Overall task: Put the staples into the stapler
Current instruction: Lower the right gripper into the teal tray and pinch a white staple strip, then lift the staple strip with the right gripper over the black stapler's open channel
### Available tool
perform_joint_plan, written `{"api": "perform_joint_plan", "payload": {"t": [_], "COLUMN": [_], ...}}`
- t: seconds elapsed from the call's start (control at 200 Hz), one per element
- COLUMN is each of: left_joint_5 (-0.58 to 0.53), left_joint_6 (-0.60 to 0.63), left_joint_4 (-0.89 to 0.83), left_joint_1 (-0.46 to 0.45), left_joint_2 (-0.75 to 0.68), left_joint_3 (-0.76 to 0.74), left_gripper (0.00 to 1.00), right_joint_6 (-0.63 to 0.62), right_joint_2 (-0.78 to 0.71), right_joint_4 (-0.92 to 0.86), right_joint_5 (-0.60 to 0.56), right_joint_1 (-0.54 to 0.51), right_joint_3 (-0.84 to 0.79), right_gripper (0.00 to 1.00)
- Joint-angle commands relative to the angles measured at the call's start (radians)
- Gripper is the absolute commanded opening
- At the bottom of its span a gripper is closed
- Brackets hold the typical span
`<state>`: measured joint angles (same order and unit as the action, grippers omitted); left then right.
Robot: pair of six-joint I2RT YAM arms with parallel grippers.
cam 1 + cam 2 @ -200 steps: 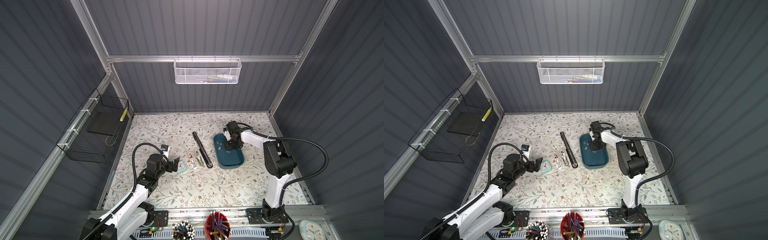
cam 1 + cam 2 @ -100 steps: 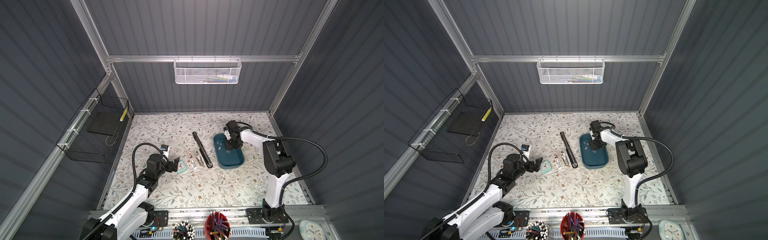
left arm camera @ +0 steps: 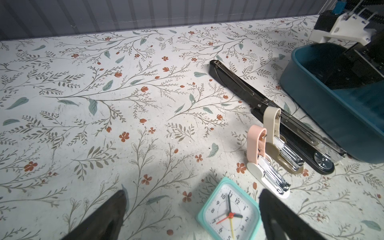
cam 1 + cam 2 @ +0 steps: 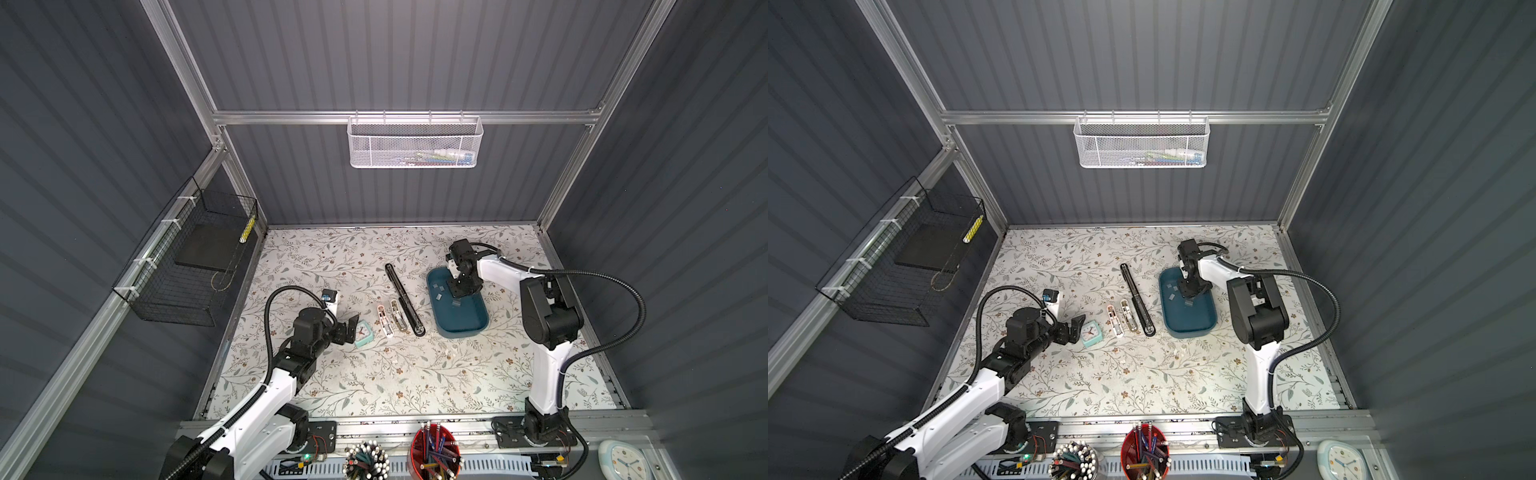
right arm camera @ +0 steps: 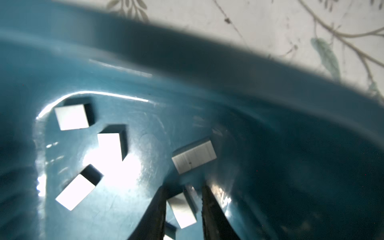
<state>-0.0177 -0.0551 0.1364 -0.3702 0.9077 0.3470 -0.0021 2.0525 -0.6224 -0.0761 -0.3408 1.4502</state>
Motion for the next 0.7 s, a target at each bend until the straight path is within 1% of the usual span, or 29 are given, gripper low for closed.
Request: {"api": "perform_joint_plan", "payload": {"t": [0.0,0.22,0.505,0.695], "left_joint_5": [-0.002,-0.001,0.005,0.009], "left_joint_6": [0.014,0.016,0.017,0.017], "left_joint_4": [0.015,0.017,0.017,0.017], "left_joint_1": [0.006,0.005,0.005,0.005], "left_joint_2": [-0.007,-0.013,-0.016,-0.02], "left_joint_3": [0.032,0.029,0.027,0.026], "left_gripper": [1.0,1.0,1.0,1.0], "right_joint_6": [-0.013,-0.011,-0.006,0.004], "right_joint_2": [0.027,0.041,0.051,0.033], "right_joint_4": [-0.048,-0.06,-0.069,-0.053], "right_joint_5": [-0.012,-0.017,-0.03,-0.035], "right_joint_1": [-0.003,-0.005,-0.005,-0.005], "right_joint_3": [0.01,0.022,0.033,0.023], "right_gripper": [0.28,0.23,0.12,0.12]}}
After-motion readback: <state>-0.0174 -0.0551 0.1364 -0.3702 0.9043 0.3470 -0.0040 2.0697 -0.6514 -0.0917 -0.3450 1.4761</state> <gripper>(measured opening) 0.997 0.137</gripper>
